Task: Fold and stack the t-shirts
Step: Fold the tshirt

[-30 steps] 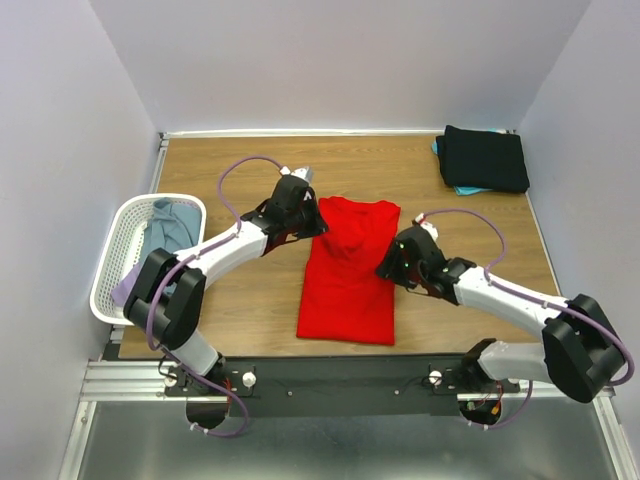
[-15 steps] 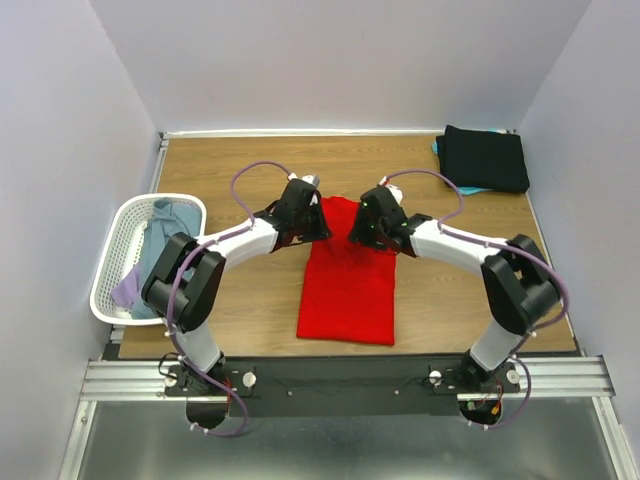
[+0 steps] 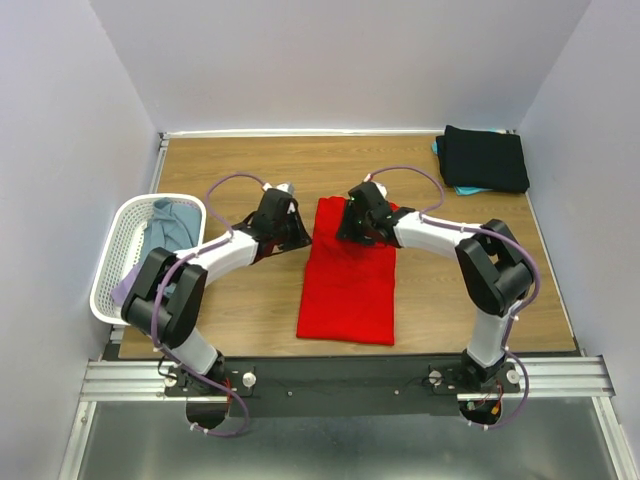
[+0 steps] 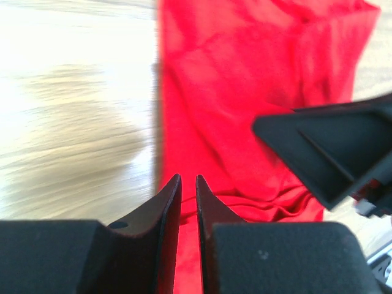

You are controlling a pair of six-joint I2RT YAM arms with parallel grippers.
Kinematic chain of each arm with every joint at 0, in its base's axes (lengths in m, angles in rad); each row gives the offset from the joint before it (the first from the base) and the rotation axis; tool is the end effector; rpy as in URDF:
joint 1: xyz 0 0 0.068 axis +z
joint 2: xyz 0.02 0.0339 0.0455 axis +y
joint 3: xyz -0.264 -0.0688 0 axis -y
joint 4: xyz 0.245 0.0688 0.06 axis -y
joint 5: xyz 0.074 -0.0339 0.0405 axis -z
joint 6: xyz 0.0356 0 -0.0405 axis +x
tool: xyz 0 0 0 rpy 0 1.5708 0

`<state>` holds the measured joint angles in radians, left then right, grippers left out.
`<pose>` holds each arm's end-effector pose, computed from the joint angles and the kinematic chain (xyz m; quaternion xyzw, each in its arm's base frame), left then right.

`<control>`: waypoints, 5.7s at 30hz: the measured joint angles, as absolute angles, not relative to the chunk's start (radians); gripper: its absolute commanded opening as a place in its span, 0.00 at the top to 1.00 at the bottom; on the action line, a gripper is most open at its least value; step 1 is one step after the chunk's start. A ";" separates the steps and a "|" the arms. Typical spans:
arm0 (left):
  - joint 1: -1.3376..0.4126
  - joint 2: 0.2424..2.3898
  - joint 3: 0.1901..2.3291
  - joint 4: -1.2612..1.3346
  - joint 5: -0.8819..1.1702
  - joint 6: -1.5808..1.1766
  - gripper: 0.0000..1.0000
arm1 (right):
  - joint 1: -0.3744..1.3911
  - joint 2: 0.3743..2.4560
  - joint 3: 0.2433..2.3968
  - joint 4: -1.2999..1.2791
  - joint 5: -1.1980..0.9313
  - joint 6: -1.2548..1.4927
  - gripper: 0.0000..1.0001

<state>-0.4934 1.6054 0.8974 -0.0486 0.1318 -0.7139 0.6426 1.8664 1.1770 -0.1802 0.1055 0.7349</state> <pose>0.2917 -0.1622 0.1886 -0.0749 0.9136 -0.2741 0.2909 0.3182 0.2335 0.1729 0.0614 0.9360 0.1798 0.2963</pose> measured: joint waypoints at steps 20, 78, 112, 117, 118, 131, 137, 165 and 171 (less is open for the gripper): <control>-0.432 1.619 0.874 -0.024 0.147 -0.715 0.73 | 0.765 1.872 1.227 -0.091 -0.088 0.698 0.39; -0.542 2.033 1.411 -0.240 -0.061 -0.664 0.76 | 0.686 1.816 1.070 -0.098 0.092 0.636 0.60; -0.565 2.076 1.450 -0.279 -0.095 -0.649 1.00 | 0.686 1.826 1.093 -0.091 0.092 0.646 0.66; -0.565 2.076 1.450 -0.279 -0.094 -0.647 1.00 | 0.686 1.835 1.110 -0.089 0.092 0.648 0.66; -0.565 2.076 1.450 -0.279 -0.094 -0.646 1.00 | 0.686 1.839 1.114 -0.085 0.092 0.650 0.66; -0.565 2.055 1.450 -0.279 -0.096 -0.646 1.00 | 0.686 1.864 1.119 -0.074 0.087 0.658 0.74; -0.565 2.042 1.449 -0.279 -0.096 -0.645 1.00 | 0.686 1.865 1.119 -0.068 0.083 0.667 0.90; -0.593 2.032 1.434 -0.287 -0.110 -0.624 0.69 | 0.686 1.683 0.908 -0.052 0.093 0.707 0.99; -0.593 2.048 1.453 -0.301 -0.136 -0.625 0.71 | 0.686 1.673 0.894 -0.052 0.094 0.715 1.00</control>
